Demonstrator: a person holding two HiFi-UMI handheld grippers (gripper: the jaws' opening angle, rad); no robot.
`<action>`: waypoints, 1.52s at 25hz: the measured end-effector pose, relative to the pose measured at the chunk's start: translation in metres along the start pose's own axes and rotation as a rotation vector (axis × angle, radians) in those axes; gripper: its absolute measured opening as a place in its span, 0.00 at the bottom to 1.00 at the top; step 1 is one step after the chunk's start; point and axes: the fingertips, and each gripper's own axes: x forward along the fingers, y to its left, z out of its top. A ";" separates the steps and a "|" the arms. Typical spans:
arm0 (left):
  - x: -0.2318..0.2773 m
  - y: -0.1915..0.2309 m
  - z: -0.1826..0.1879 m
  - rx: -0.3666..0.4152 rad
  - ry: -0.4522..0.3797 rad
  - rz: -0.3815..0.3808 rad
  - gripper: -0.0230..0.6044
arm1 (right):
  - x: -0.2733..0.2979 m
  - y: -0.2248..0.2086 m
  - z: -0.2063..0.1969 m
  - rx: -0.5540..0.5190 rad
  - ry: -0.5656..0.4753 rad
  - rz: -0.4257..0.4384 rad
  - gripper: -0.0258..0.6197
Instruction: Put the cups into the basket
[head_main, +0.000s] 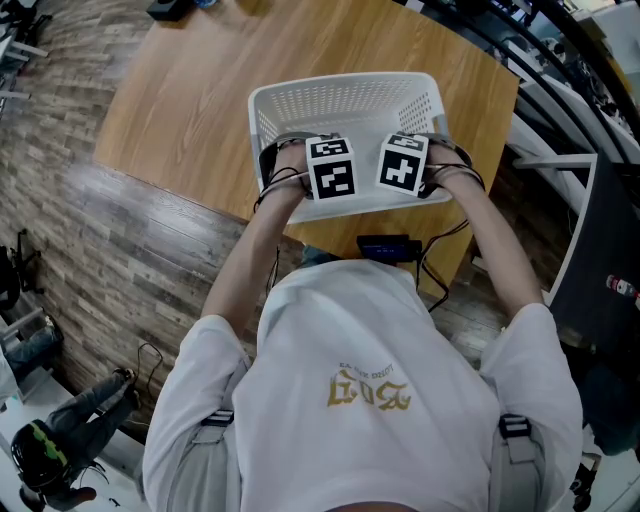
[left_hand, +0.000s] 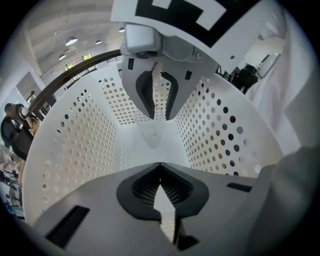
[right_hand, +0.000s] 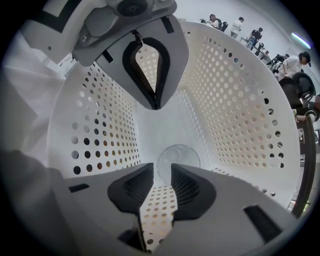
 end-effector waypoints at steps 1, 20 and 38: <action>0.000 0.000 0.000 0.002 0.000 0.004 0.05 | -0.001 0.000 0.000 0.001 -0.003 0.000 0.21; -0.009 -0.003 0.003 -0.004 -0.019 0.021 0.05 | -0.018 -0.004 0.006 0.009 -0.078 -0.050 0.21; -0.026 -0.007 0.001 -0.023 -0.039 0.072 0.05 | -0.027 -0.003 0.003 0.002 -0.095 -0.102 0.18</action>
